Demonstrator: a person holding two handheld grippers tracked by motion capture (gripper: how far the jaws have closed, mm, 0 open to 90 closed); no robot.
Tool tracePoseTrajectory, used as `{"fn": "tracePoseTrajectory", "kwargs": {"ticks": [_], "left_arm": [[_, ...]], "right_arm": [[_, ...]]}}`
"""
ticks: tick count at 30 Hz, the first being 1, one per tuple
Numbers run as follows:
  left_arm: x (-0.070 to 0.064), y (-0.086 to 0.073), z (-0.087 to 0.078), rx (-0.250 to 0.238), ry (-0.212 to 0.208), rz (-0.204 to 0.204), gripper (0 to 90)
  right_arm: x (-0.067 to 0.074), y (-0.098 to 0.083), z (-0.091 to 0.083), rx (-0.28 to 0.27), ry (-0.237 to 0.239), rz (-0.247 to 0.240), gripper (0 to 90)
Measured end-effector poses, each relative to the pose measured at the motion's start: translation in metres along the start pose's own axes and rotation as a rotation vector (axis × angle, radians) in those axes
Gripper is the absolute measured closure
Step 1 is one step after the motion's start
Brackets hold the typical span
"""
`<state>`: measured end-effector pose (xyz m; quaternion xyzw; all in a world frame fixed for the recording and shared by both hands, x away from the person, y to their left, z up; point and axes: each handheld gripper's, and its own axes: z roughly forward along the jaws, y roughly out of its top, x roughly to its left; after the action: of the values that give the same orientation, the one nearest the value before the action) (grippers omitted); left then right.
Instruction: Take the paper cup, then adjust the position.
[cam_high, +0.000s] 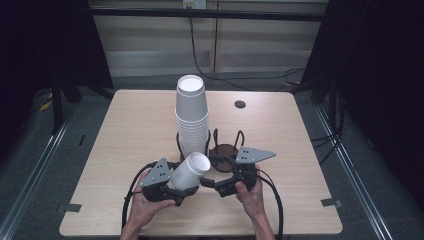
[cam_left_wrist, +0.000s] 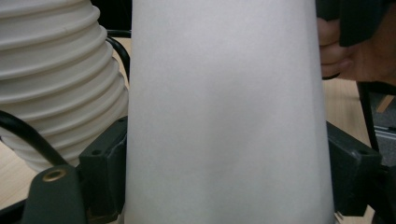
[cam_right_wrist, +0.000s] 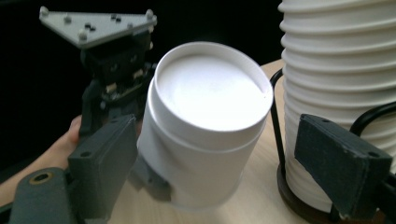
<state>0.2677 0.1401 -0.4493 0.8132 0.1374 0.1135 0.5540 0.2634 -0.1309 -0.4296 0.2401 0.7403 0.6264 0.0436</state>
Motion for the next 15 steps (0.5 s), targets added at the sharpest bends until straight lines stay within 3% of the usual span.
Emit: {"fn": "tracePoseTrajectory", "kwargs": {"ticks": [8, 15], "left_arm": [[0.0039, 0.0053, -0.0006, 0.078, -0.017, 0.018, 17.8], [0.0067, 0.0083, 0.0006, 0.148, -0.035, 0.044, 17.9]], "right_arm": [[-0.0009, 0.0026, -0.0079, 0.094, 0.027, -0.02, 12.8], [-0.0059, 0.003, -0.0093, 0.203, 0.007, -0.047, 13.1]]}}
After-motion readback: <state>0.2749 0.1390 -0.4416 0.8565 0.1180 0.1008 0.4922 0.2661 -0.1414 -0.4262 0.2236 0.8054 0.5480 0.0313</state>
